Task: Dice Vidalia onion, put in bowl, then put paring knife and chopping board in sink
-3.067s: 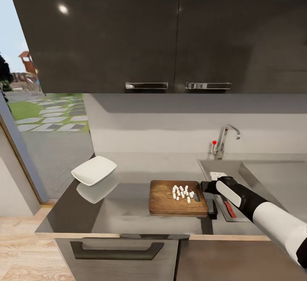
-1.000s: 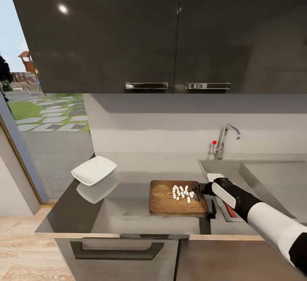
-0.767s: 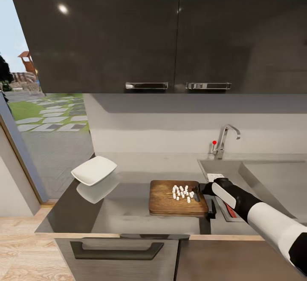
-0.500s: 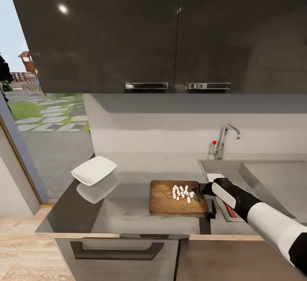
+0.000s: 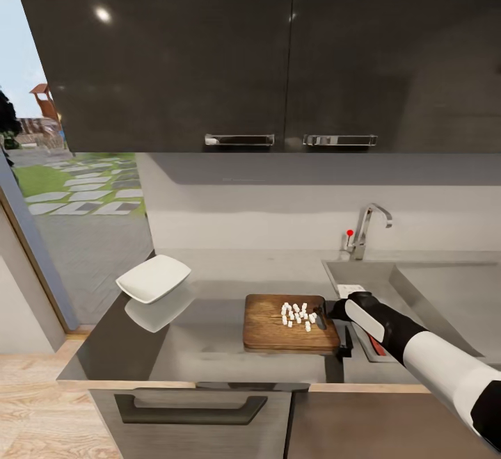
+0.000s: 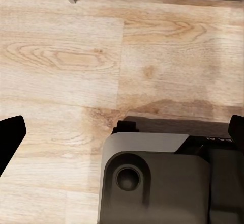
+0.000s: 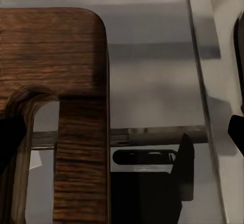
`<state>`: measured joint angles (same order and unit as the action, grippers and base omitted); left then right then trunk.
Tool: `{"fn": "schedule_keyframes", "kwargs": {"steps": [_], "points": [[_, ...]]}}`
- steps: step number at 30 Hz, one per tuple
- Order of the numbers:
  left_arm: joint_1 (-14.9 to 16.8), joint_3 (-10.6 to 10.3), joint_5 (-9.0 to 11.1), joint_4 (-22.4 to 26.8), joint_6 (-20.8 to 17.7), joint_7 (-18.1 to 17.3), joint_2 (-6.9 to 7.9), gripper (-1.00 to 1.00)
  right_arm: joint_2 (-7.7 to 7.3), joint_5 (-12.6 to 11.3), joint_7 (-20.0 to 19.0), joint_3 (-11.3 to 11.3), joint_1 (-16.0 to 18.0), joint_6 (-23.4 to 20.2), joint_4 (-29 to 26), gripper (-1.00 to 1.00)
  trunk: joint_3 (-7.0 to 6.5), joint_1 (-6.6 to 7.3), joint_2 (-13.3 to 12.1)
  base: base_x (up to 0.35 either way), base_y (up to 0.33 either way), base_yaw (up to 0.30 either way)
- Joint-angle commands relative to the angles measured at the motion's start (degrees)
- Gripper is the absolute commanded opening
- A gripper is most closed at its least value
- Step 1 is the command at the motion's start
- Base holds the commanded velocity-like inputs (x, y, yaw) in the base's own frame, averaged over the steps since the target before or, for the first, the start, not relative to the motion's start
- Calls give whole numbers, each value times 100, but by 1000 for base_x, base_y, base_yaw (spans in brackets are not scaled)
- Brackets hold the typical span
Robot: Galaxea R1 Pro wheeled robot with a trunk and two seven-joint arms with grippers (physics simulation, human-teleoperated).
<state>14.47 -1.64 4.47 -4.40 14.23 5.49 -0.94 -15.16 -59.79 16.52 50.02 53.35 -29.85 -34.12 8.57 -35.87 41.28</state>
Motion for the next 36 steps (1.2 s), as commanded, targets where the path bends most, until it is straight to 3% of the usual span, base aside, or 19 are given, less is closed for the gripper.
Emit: {"fn": "schedule_keyframes", "kwargs": {"steps": [1,23,29,36], "points": [[12,-20,45,-26,45,4,-3,100,-7,-60,53,46,9,-2,-15,100,10,-2,9,0,0,0],[12,-20,45,-26,53,4,-3,100,4,-39,39,108,9,-4,-24,100,10,-2,9,-54,0,0],[12,-20,45,-26,53,4,-4,100,47,341,37,109,9,4,-32,100,10,-2,9,0,0,0],[12,-20,45,-26,53,4,-3,100,166,480,30,105,9,1,-37,100,10,-2,9,0,0,0]]}}
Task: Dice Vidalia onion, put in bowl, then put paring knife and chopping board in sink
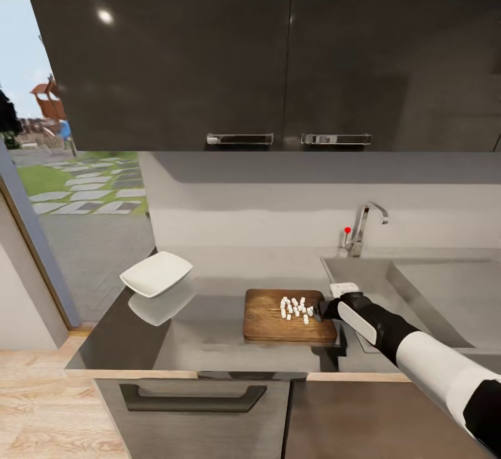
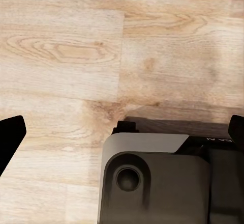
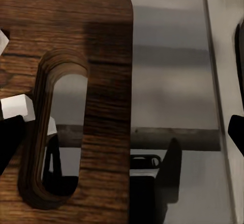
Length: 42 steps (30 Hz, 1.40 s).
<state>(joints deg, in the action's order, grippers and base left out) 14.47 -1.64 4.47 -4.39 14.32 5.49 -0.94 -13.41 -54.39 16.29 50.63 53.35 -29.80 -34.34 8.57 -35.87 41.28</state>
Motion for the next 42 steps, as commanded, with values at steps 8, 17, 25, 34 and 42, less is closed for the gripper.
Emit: {"fn": "schedule_keyframes", "kwargs": {"steps": [8,17,25,34,42], "points": [[12,-20,45,-26,45,4,-3,100,-21,-28,33,27,9,-7,-37,100,10,-2,8,0,0,0],[12,-20,45,-26,45,4,-6,100,-22,-19,33,26,9,-9,-37,100,10,-2,8,4,-2,0],[12,-20,45,-26,45,4,-3,100,-22,-19,33,32,9,-9,-36,100,10,-2,8,56,-53,0],[12,-20,45,-26,45,4,-3,100,-3,-19,33,43,9,-9,-29,100,10,-2,8,1,-1,0],[12,-20,45,-26,45,4,-3,100,5,-19,31,52,9,0,-32,100,10,-2,8,0,0,0]]}}
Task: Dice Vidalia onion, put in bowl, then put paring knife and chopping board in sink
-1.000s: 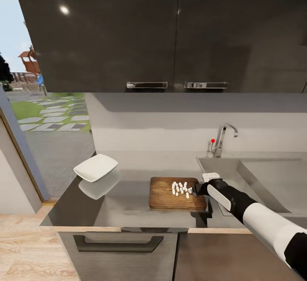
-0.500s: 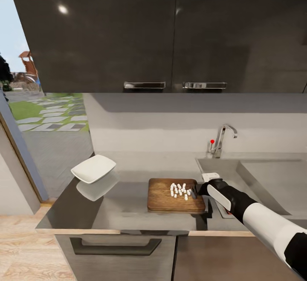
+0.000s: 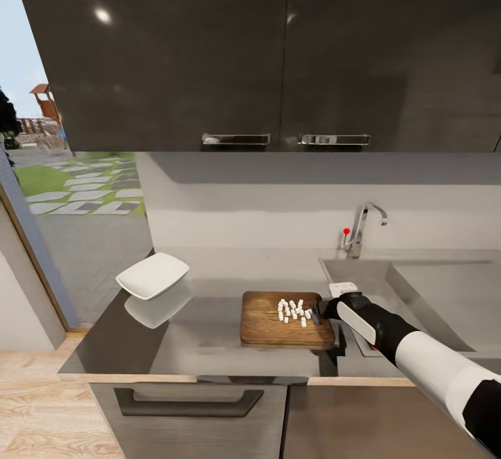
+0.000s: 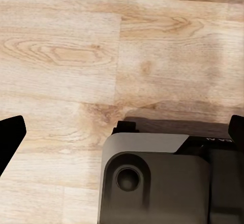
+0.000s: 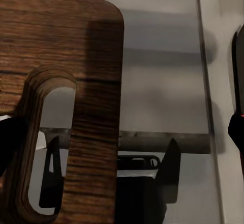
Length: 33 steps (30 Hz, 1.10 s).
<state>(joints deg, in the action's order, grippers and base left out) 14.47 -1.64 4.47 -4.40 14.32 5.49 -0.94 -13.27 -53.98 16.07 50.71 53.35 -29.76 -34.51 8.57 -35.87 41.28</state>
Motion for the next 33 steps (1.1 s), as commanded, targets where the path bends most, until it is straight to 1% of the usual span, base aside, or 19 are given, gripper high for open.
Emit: {"fn": "schedule_keyframes", "kwargs": {"steps": [1,5,7,20,25,33], "points": [[12,-20,45,-26,45,4,-3,100,-3,-61,54,44,9,-4,-17,100,10,-2,8,0,0,0],[12,-20,45,-26,45,4,-3,100,99,-60,49,40,9,-4,-17,100,10,-2,8,0,0,0],[12,-20,45,-26,45,4,-3,100,110,-60,46,40,9,-4,-20,100,10,-2,8,0,0,0],[12,-20,45,-26,45,4,-3,100,105,-54,44,29,9,-2,-21,100,10,-2,8,0,-1,0],[12,-20,45,-26,45,4,-3,100,57,-44,51,19,9,-4,-13,100,10,-2,8,0,-147,0],[12,-20,45,-26,45,4,-3,100,64,-25,67,32,9,-4,-1,100,10,-2,8,0,-40,0]]}}
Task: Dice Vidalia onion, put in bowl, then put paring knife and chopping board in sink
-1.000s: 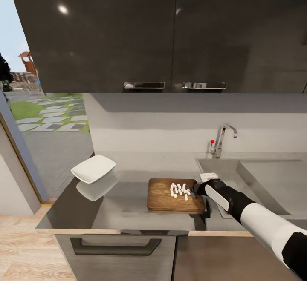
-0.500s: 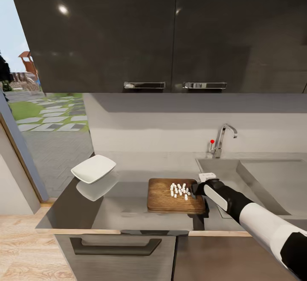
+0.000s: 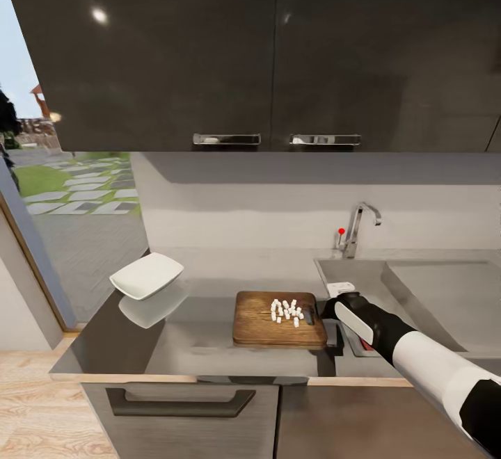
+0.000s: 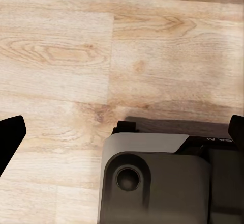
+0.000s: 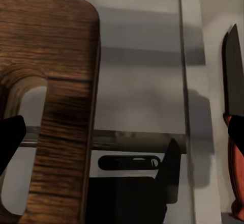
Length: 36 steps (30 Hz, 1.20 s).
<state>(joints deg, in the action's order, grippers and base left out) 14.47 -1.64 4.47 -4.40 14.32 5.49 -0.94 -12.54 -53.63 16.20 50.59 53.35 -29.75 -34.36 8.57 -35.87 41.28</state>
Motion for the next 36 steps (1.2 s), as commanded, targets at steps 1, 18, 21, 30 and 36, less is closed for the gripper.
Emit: {"fn": "schedule_keyframes", "kwargs": {"steps": [1,18,21,30,36], "points": [[12,-20,45,-26,45,4,-3,100,-10,-60,55,45,9,-4,-14,100,10,-2,9,0,-2,0],[12,-20,45,-26,45,4,-3,100,6,-86,50,47,9,-4,-26,100,34,-2,9,0,0,0],[12,-20,45,-26,45,4,-3,100,6,-86,50,47,9,-4,-26,100,51,-2,9,0,0,0],[12,-20,45,-26,45,4,-3,100,15,-86,50,47,9,-4,-26,100,116,-2,9,0,0,0],[12,-20,45,-26,45,4,-3,100,22,-86,50,47,9,-4,-24,100,162,-2,9,0,0,0]]}}
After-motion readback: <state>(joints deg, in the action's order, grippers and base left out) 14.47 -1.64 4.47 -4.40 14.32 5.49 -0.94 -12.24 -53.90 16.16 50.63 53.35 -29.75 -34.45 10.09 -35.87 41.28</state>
